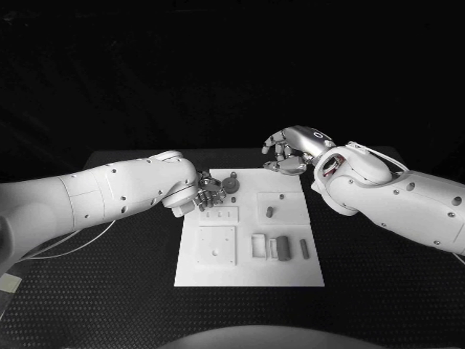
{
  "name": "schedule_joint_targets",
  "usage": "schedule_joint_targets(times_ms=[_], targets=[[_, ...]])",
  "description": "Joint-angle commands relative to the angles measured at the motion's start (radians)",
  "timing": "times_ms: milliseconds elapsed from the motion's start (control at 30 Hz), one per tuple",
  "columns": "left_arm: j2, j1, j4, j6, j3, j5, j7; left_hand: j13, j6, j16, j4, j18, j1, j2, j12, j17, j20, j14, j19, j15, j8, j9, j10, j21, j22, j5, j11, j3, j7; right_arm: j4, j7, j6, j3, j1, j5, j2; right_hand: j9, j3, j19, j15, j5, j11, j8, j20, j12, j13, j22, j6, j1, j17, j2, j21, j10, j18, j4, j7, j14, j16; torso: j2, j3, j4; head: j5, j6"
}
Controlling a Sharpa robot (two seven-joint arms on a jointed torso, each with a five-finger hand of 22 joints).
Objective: Assemble the parts on the task board
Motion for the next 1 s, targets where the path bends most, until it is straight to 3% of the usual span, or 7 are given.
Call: schedule_joint_targets(times_ms=[33,133,300,467,800,1000], targets=[[0.007,-0.006,-0.008,0.028,0.001,-0.052,-0.008,0.002,0.076,0.008,-0.004,0.001,0.006,0.014,0.007,-0.002,-0.003,-0.004,0.005,-0.003,0.009,0.004,-0.009,0.007,0.003,0.005,-0.008,0.003,-0.082,0.002,0.006,0.014,0.001,0.000,-0.001,0.001,0.000,0.001,0.003,-0.001,0.001,0.001,-0.002,-0.003,-0.006,0.001,0.005,-0.004,0.005,-0.001,0.001,-0.005,-0.002,0.029,0.008,0.014,-0.001,-0.004,0.000,-0.0005,-0.0006,0.000,-0.003],[0.014,-0.013,-0.021,0.039,0.001,-0.052,-0.008,0.003,0.076,0.013,-0.005,0.001,0.004,0.015,0.012,-0.004,-0.004,-0.004,0.005,-0.004,0.011,0.005,-0.010,0.008,0.006,0.005,-0.009,0.002,-0.083,0.002,0.006,0.016,0.001,0.000,0.000,0.002,0.000,0.001,0.003,-0.001,0.001,0.001,-0.002,-0.003,-0.006,0.001,0.005,-0.004,0.006,-0.001,0.001,-0.005,-0.002,0.029,0.008,0.014,-0.001,-0.004,0.000,-0.0021,-0.0005,-0.001,-0.005],[0.022,-0.025,-0.042,0.040,0.001,-0.052,-0.008,0.004,0.073,0.017,-0.005,0.000,0.002,0.017,0.015,-0.006,-0.004,-0.008,0.002,-0.003,0.013,0.005,-0.014,0.007,0.009,0.006,-0.009,0.003,-0.082,0.001,0.006,0.018,0.001,0.000,0.000,0.008,0.000,0.001,0.003,-0.001,0.001,0.001,-0.002,-0.003,-0.006,0.001,0.005,-0.004,0.006,-0.001,0.001,-0.005,-0.002,0.029,0.008,0.014,-0.001,-0.005,0.000,-0.0005,-0.0008,-0.003,-0.008],[0.025,-0.036,-0.048,0.045,0.001,-0.052,-0.005,0.004,0.071,0.021,-0.005,0.000,0.000,0.023,0.018,-0.008,-0.003,-0.011,0.000,-0.003,0.014,0.005,-0.017,0.007,0.012,0.004,-0.008,0.004,-0.082,-0.003,0.005,0.018,0.001,0.001,0.000,0.011,-0.001,0.001,0.002,-0.001,0.001,0.001,-0.002,-0.003,-0.007,0.001,0.005,-0.004,0.006,-0.001,0.001,-0.005,-0.002,0.029,0.008,0.014,-0.001,-0.005,-0.001,-0.0019,0.0009,-0.005,-0.009],[0.032,-0.044,-0.053,0.045,0.001,-0.052,-0.005,0.004,0.067,0.029,-0.007,-0.001,-0.005,0.033,0.024,-0.013,-0.003,-0.017,-0.003,-0.002,0.017,0.006,-0.022,0.007,0.018,-0.001,-0.007,0.005,-0.081,-0.008,-0.002,0.022,0.002,0.003,-0.003,0.016,-0.001,0.001,0.002,-0.001,0.001,0.001,-0.003,-0.003,-0.007,0.001,0.005,-0.005,0.007,-0.001,0.002,-0.006,-0.002,0.029,0.008,0.014,-0.002,-0.005,-0.001,-0.0013,0.0020,-0.007,-0.013],[0.037,-0.054,-0.057,0.010,0.001,-0.052,0.000,0.004,0.067,0.034,-0.011,0.000,-0.006,0.035,0.028,-0.016,-0.003,-0.018,-0.004,-0.003,0.020,0.006,-0.023,0.007,0.022,0.001,-0.008,0.007,-0.081,-0.009,0.002,0.028,0.002,0.004,-0.001,0.019,-0.001,0.001,0.002,-0.001,0.001,0.001,-0.003,-0.003,-0.007,0.001,0.005,-0.004,0.008,-0.001,0.003,-0.006,-0.002,0.029,0.008,0.014,-0.002,-0.005,-0.001,-0.0017,0.0014,-0.006,-0.012]])
